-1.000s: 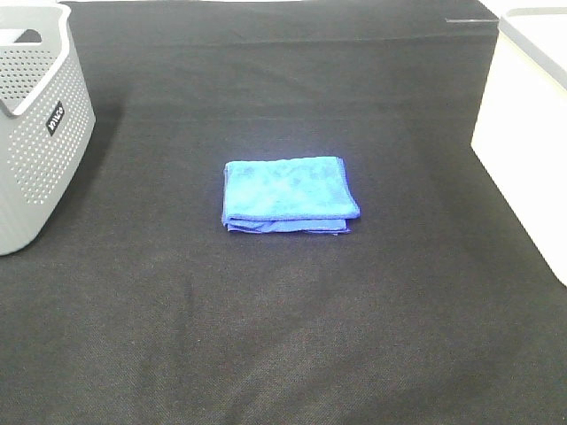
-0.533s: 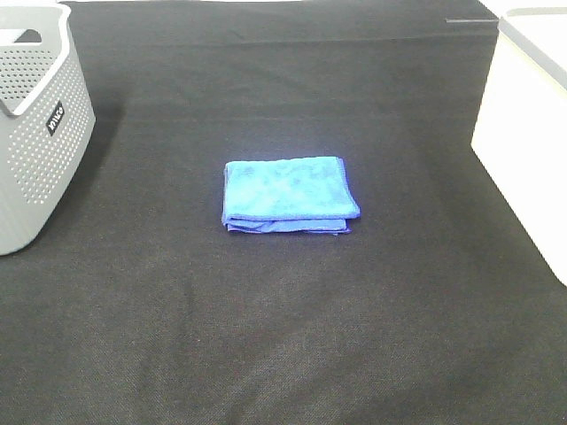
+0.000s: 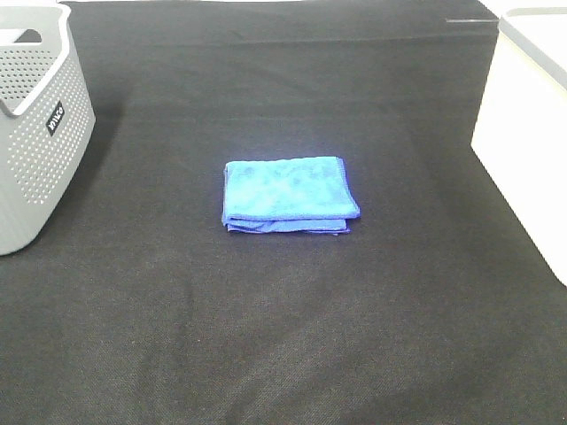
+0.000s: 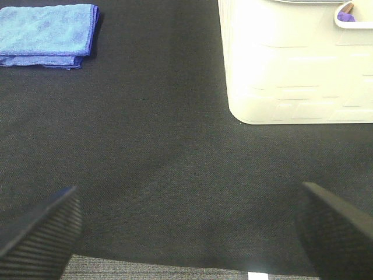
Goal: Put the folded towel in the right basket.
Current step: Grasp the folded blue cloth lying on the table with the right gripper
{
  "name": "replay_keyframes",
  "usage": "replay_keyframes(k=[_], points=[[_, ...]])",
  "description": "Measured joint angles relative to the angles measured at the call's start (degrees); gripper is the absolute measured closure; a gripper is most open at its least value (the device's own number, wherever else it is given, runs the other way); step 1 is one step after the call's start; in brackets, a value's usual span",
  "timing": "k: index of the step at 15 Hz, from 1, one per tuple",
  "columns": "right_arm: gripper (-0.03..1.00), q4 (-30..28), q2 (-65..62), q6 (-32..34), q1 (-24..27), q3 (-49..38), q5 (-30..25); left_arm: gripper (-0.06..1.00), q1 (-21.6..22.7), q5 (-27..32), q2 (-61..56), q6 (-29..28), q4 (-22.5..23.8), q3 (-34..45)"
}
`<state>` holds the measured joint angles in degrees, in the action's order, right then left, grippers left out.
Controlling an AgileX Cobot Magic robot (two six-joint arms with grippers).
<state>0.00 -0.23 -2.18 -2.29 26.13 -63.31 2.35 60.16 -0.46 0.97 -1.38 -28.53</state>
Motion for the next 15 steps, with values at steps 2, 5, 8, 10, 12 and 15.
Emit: replay_keyframes(k=[2, 5, 8, 10, 12, 15], points=[[0.00, 0.0, 0.0, 0.0, 0.0, 0.0, 0.0, -0.04, 0.0, 0.0, 0.0, 0.0, 0.0, 0.0], [0.00, 0.0, 0.0, 0.0, 0.0, 0.0, 0.0, -0.04, 0.0, 0.0, 0.0, 0.0, 0.0, 0.0], [0.00, 0.0, 0.0, 0.1, 0.0, 0.0, 0.0, -0.04, 0.0, 0.0, 0.0, 0.0, 0.0, 0.0], [0.00, 0.0, 0.0, 0.1, 0.0, 0.0, 0.0, -0.04, 0.0, 0.0, 0.0, 0.0, 0.0, 0.0], [0.00, 0.0, 0.0, 0.2, 0.0, 0.0, 0.0, -0.04, 0.0, 0.0, 0.0, 0.0, 0.0, 0.0], [0.00, 0.0, 0.3, 0.2, 0.0, 0.0, 0.0, -0.04, 0.0, 0.0, 0.0, 0.0, 0.0, 0.0]])
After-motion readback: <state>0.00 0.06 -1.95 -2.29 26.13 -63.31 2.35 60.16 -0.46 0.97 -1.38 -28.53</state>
